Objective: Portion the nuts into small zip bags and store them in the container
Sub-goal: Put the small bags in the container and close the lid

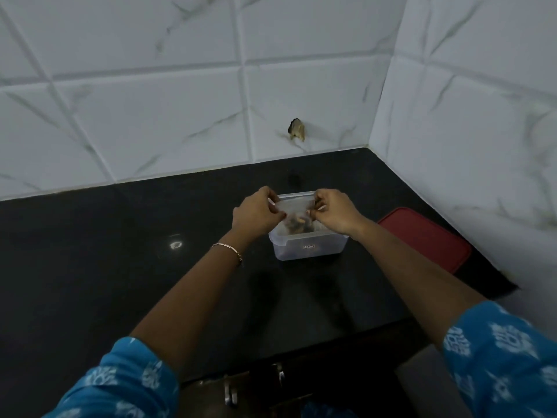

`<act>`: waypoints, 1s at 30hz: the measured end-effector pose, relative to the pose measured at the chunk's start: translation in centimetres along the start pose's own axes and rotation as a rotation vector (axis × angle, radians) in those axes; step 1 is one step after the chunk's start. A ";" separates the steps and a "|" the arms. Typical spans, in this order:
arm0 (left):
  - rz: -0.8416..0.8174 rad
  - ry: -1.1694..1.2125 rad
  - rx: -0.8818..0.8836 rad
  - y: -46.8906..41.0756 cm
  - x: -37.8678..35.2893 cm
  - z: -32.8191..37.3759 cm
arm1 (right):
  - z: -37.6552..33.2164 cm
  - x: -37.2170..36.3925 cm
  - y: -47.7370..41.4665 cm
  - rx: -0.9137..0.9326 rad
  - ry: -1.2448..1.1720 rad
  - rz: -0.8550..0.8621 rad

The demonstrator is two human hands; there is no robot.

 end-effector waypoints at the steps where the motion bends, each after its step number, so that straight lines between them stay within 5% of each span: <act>1: -0.026 -0.056 0.011 -0.1 -0.4 0.0 | 0.3 -0.5 -0.1 -0.012 0.029 -0.029; 8: 0.085 -0.212 -0.068 -0.2 -0.4 1.4 | 0.5 -1.0 -0.4 0.004 0.124 -0.026; 14: 0.159 -0.281 -0.111 -0.2 -0.3 2.1 | -2.7 0.2 1.9 0.277 0.387 0.369; 20: 0.115 -0.373 -0.023 -1.1 -1.3 1.1 | -1.7 -3.3 1.1 0.239 0.471 0.009; 30: -0.112 -0.766 0.072 -2.3 -3.2 1.2 | -0.5 -4.9 0.8 0.019 0.518 -0.327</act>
Point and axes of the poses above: each hand's wrist, its own y-axis away from the middle knuckle, its own x-axis out of the back of the hand, z = x × y, the point moved 7 cm from there along -y, towards the middle knuckle, and after that the axes turned 13 degrees about -z, right-handed, at the moved point
